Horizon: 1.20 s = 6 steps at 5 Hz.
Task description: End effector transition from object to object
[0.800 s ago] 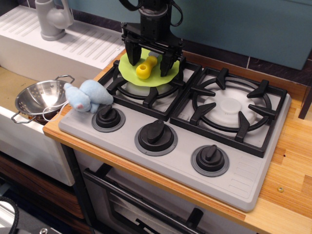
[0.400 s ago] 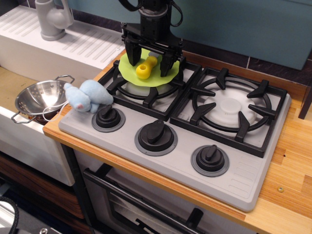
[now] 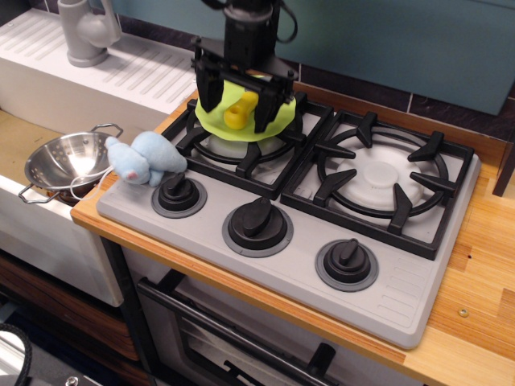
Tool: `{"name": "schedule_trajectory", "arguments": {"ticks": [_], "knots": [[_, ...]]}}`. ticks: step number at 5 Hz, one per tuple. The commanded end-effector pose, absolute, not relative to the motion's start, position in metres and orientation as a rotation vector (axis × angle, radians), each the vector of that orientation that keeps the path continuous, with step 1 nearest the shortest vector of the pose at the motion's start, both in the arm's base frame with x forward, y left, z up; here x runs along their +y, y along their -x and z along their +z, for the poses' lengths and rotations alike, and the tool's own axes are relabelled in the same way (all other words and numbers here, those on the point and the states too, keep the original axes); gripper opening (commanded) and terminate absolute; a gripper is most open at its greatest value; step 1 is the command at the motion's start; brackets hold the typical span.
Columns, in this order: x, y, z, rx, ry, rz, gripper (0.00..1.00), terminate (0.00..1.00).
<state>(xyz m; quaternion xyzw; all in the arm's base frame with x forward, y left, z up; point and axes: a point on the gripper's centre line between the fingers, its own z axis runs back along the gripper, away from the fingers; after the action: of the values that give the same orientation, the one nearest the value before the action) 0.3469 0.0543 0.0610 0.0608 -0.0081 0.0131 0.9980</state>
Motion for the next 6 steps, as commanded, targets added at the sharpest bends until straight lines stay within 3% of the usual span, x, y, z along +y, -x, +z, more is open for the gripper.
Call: {"name": "schedule_trajectory", "arguments": {"ticks": [1, 2, 4, 6], "knots": [[0.057, -0.357, 0.125, -0.109, -0.165, 0.014, 1.0, 0.0], [0.072, -0.349, 0.134, -0.115, -0.177, 0.012, 1.0, 0.0], [0.106, -0.324, 0.125, -0.154, -0.182, -0.009, 1.0, 0.0], [0.131, -0.296, 0.091, -0.201, -0.165, -0.01, 1.0, 0.0]]}}
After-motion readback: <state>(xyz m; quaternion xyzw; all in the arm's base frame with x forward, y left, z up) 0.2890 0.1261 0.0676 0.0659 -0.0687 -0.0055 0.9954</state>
